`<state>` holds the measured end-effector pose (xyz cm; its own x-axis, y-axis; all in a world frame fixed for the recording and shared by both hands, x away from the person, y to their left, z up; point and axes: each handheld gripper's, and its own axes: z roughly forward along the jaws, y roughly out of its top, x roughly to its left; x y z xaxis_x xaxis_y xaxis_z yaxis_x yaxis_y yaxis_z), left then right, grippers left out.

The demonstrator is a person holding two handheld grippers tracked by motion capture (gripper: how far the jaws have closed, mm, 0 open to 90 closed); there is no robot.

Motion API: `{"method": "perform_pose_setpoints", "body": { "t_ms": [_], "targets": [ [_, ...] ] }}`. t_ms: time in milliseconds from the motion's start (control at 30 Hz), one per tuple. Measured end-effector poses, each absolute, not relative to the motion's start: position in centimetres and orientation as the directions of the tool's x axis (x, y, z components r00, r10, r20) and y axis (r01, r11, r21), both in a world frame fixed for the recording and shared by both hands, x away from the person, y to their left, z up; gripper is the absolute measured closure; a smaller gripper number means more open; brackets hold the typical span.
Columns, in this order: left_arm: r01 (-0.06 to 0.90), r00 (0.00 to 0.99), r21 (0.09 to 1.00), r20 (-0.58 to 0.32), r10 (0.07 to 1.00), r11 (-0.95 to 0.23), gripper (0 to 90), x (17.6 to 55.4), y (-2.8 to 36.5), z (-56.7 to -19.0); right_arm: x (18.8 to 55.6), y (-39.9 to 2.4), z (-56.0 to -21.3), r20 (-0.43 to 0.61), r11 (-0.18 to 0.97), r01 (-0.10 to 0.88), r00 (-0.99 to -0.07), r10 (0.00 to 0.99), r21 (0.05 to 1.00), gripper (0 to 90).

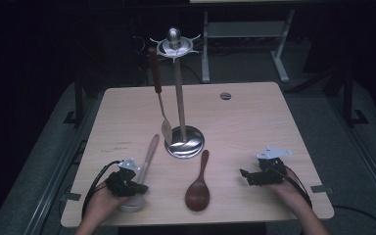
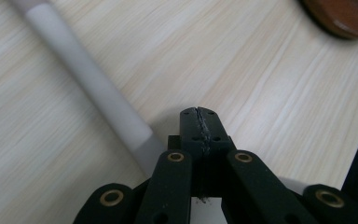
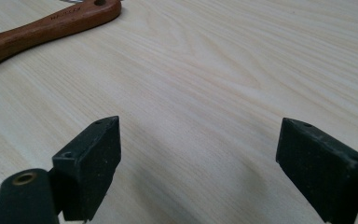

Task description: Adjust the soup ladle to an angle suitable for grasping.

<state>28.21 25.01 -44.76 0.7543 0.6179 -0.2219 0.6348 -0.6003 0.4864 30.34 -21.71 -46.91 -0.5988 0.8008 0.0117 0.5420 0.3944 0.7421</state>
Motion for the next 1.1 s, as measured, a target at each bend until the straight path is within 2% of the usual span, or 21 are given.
{"method": "perform_pose_setpoints", "body": {
  "t_ms": [200, 467, 633, 867, 1100],
  "targets": [
    [0.663, 0.725, 0.483, -0.226, 0.650, -0.572, 89.9, 27.8, 27.4, -44.7, 30.4, -21.6, -47.0, 0.010, 0.397, 0.540, -0.601, 0.799, 0.742, 13.8],
    [0.682, 0.709, 0.472, -0.242, 0.662, -0.559, 89.8, 27.7, 28.4, -44.5, 30.4, -21.6, -46.9, 0.011, 0.397, 0.538, -0.603, 0.798, 0.744, 13.8],
    [0.679, 0.704, 0.515, -0.256, 0.663, -0.523, 89.8, 27.9, 29.0, -43.6, 30.4, -21.7, -47.0, 0.014, 0.394, 0.540, -0.602, 0.798, 0.744, 13.8],
    [0.662, 0.695, 0.573, -0.228, 0.682, -0.483, 89.8, 30.8, 29.5, -41.7, 30.5, -21.6, -47.0, 0.012, 0.399, 0.538, -0.606, 0.796, 0.743, 13.7],
    [0.676, 0.670, 0.572, -0.213, 0.712, -0.465, 89.8, 34.5, 29.3, -41.5, 30.6, -21.7, -47.0, 0.017, 0.392, 0.544, -0.600, 0.800, 0.742, 13.7]
  ]
}}
